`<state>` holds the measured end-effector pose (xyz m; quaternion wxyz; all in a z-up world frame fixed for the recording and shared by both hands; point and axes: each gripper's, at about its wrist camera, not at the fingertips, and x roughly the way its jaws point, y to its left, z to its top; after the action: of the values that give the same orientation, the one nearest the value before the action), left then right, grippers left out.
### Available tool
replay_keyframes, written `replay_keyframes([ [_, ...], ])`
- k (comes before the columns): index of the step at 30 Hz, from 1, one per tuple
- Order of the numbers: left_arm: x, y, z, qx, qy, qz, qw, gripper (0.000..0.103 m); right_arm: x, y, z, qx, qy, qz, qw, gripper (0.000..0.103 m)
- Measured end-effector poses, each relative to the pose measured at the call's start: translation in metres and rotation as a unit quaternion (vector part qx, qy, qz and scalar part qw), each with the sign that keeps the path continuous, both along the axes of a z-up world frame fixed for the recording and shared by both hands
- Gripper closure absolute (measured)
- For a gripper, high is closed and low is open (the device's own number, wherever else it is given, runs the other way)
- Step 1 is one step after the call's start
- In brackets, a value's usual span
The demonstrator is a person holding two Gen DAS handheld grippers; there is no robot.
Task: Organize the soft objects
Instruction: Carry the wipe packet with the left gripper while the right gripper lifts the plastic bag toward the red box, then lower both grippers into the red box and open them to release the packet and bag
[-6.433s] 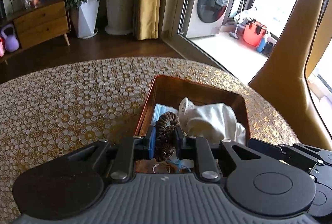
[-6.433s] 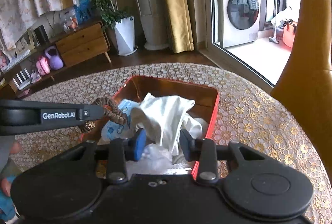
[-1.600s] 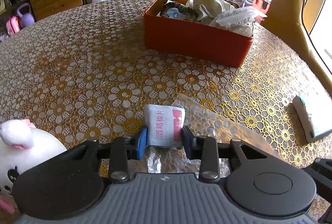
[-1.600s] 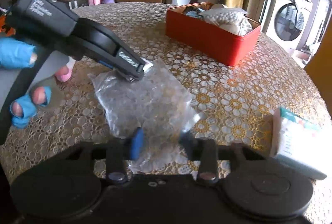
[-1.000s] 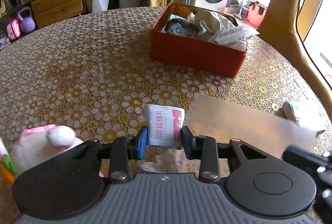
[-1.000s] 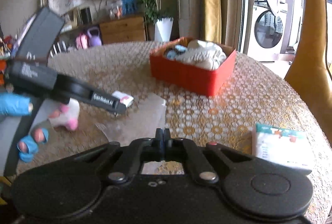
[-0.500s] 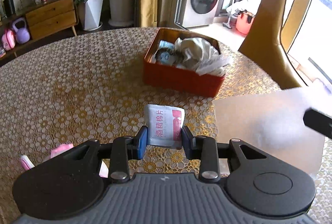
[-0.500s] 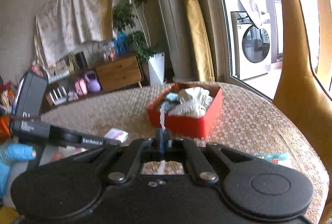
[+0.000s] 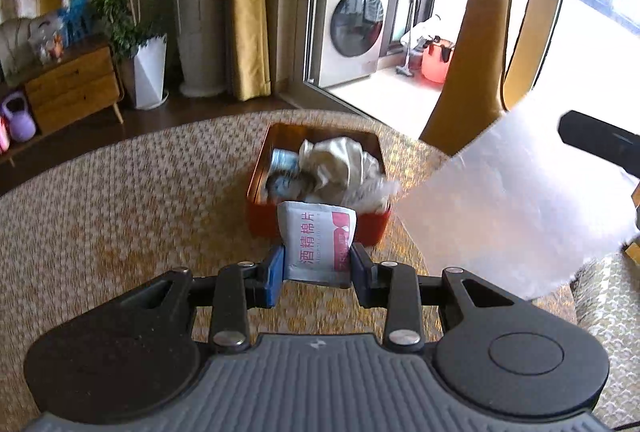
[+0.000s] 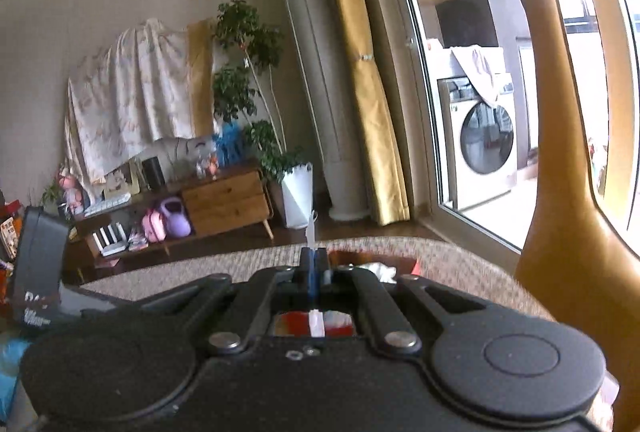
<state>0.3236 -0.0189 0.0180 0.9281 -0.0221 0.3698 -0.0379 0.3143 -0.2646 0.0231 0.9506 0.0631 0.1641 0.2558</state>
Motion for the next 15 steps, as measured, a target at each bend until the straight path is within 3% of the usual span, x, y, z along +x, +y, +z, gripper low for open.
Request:
replay_keyframes([
  [7, 0.033, -0.003, 0.010, 0.004, -0.001, -0.016, 0.9999, 0.069, 0.034, 0.012, 0.017, 0.001, -0.016, -0.008, 1.000, 0.103],
  [15, 0.080, -0.001, -0.003, 0.019, 0.002, -0.010, 0.9998, 0.069, 0.084, 0.027, 0.013, 0.017, -0.009, -0.013, 1.000, 0.103],
])
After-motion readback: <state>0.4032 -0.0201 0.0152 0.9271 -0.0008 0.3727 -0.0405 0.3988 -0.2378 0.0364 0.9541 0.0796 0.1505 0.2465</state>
